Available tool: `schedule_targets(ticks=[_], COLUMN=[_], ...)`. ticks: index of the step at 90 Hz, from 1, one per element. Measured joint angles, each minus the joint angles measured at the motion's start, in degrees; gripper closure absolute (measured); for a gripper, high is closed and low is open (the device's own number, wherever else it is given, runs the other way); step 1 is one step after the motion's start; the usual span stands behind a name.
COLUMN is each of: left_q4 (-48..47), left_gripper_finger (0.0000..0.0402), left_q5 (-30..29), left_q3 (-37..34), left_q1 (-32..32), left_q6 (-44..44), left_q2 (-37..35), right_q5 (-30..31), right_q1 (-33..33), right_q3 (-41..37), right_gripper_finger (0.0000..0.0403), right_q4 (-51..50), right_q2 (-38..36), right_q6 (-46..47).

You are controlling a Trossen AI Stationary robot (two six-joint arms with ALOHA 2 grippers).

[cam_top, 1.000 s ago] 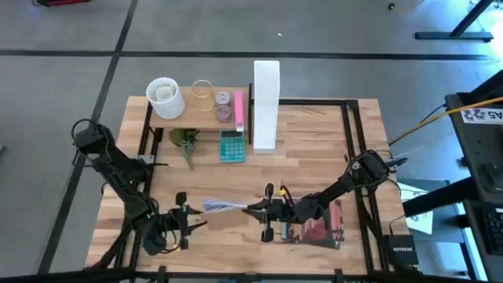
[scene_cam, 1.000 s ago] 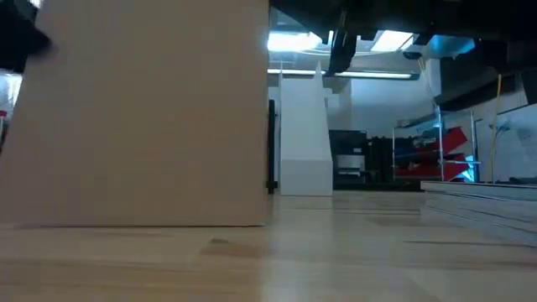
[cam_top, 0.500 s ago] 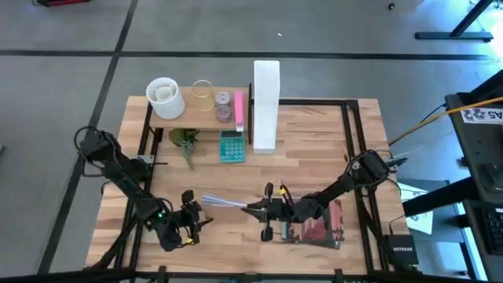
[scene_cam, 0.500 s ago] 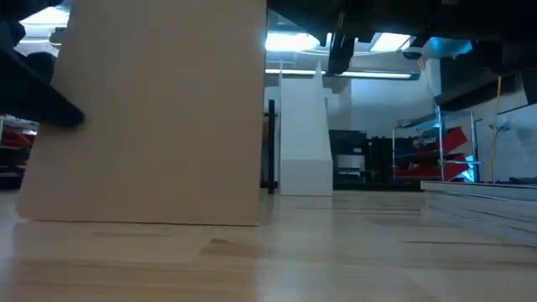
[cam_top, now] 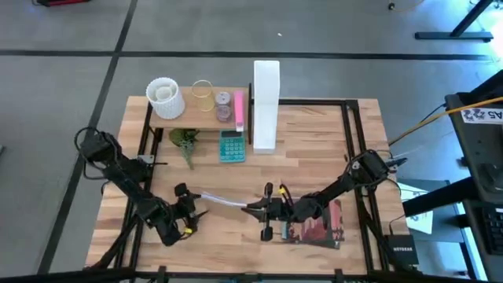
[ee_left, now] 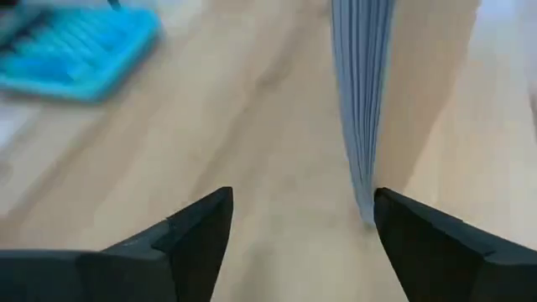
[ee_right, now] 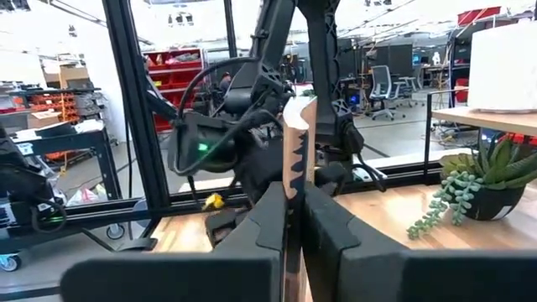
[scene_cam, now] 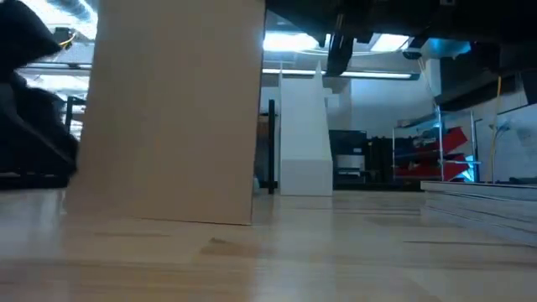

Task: Stock shelves
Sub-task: Put the brown book into the white bookshelf

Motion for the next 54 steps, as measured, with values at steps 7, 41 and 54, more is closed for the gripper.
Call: schedule_targets(ticks=[7,41,54], left_q4=[3.4,5.7,7.7], left_gripper_finger=[0.0131,0.0131,0.0131], left_q5=[-5.4,-11.8,-7.7], left_q3=[0.1,0.1,0.1], left_q1=[-1.9,-0.1,2.6], left_q6=[3.0,4.8,5.7], left_q2=[0.0,0.0,-0.1], right_q5=[0.0,0.0,0.0], right_q1=[0.0,0.0,-0.1], right_q3=[0.0,0.0,0.0], right_gripper_finger=[0.0400,0.0400,0.0400], right_q4=[0.0,0.0,0.0], right_q2=[0.0,0.0,0.0], right_q6=[0.0,0.2,0.2])
